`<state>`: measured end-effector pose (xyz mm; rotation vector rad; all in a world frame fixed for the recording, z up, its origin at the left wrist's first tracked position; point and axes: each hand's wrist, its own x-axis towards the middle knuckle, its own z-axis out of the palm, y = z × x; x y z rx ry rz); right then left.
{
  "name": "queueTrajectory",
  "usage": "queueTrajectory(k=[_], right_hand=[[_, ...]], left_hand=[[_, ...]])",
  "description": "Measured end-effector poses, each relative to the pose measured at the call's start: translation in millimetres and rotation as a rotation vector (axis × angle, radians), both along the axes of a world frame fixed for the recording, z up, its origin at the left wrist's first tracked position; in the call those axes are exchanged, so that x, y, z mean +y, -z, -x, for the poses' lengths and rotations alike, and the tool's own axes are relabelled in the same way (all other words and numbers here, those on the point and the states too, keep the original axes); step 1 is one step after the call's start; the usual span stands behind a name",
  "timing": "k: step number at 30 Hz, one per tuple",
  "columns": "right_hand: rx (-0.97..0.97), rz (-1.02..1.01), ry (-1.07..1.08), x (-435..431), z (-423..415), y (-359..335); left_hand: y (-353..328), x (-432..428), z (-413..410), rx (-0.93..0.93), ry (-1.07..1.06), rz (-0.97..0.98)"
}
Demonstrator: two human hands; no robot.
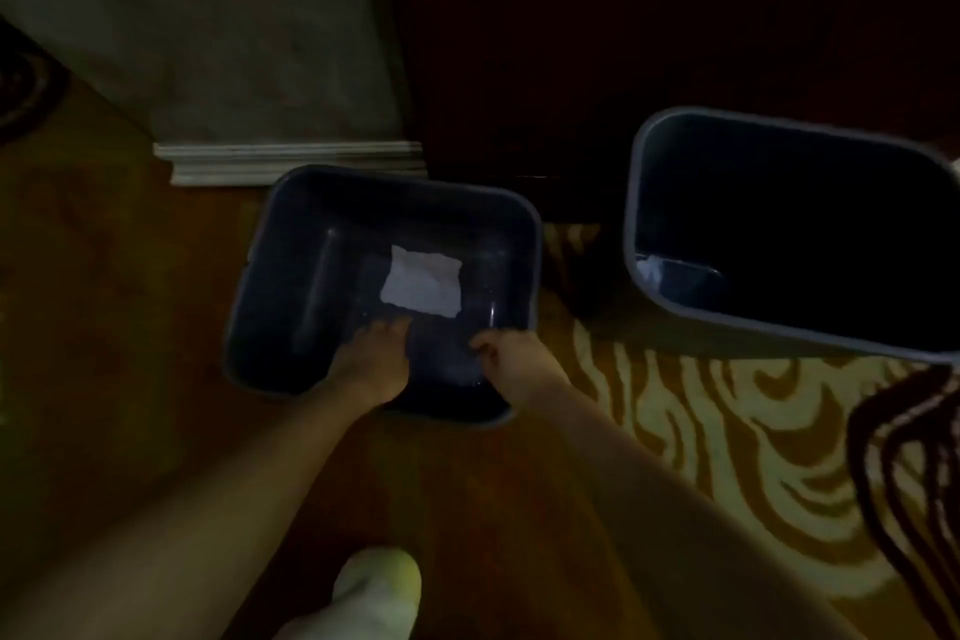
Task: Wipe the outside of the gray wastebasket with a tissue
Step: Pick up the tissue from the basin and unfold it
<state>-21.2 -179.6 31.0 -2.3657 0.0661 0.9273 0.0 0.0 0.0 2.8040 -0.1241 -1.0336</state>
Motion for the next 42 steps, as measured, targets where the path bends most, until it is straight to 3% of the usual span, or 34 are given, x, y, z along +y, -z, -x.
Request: queueTrajectory(k=[6, 12, 16, 22, 27, 32, 36, 42], right_hand=[[-0.119, 0.133, -0.143, 33, -49, 90], [-0.266, 0.289, -0.022, 51, -91, 151], [-0.36, 0.305, -0.01, 64, -101, 167], [-0.258, 0.232, -0.009, 64, -92, 160], [-0.272, -0.068, 0.302, 37, -91, 142], [-0.354, -0.439, 0.523, 18, -89, 105], [-0.317, -0.612, 0.579, 11, -80, 66], [-0.407, -0.728, 0.574, -8, -42, 1]], left_hand=[[74, 23, -52, -0.089, 0.113, -0.058], [126, 21, -102, -0.267, 0.082, 0.026], [140, 23, -110, -0.353, 0.182, -0.003], [139, 15, -107, -0.235, 0.081, 0.162], [125, 2, -115, -0.308, 0.053, 0.334], [94, -6, -117, -0.115, -0.168, 0.697], [55, -11, -111, 0.031, -0.159, 0.867], [-19, -9, -101, 0.276, -0.051, 1.075]])
